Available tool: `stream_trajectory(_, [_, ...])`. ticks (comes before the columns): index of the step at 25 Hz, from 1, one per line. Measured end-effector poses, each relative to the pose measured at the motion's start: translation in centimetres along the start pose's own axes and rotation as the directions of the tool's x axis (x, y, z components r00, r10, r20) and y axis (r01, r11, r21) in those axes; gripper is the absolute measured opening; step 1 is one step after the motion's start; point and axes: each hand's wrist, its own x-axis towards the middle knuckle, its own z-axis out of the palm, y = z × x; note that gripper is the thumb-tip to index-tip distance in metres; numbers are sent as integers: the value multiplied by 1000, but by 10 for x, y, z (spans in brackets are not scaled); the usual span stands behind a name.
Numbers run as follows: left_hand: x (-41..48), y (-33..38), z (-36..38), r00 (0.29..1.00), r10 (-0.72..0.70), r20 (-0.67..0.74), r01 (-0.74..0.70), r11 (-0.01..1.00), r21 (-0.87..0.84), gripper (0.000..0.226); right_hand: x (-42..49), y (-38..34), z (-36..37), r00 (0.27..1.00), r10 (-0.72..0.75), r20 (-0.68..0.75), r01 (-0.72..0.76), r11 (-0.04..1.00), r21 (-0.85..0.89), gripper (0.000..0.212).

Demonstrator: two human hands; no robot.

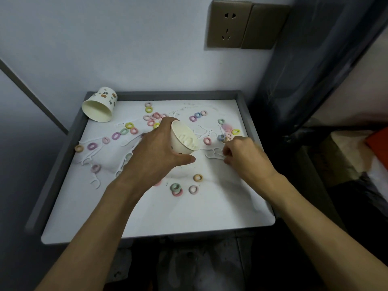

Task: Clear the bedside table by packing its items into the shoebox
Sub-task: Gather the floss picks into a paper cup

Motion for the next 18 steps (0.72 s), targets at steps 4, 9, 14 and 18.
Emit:
stream_trajectory(4, [-1,-1,-1,1000,0,-1,0,1000,5,73,1,-9,5,999,-44,-7,43,989,-143,13])
stream_trajectory(9, [-1,-4,-4,999,25,-20,-25,1000,-3,72,-1,-17,8,995,-78,63,88,980,-177,16])
stream_trajectory(14, [-3,-6,-9,999,41,-32,-42,998,-48,70,3,-13,-6,998,-9,69,13,998,-65,13])
stream_trajectory(18, [-3,-7,-9,999,44,-31,-45,998,-35,72,1,-25,-6,994,-102,44,103,995,-6,10])
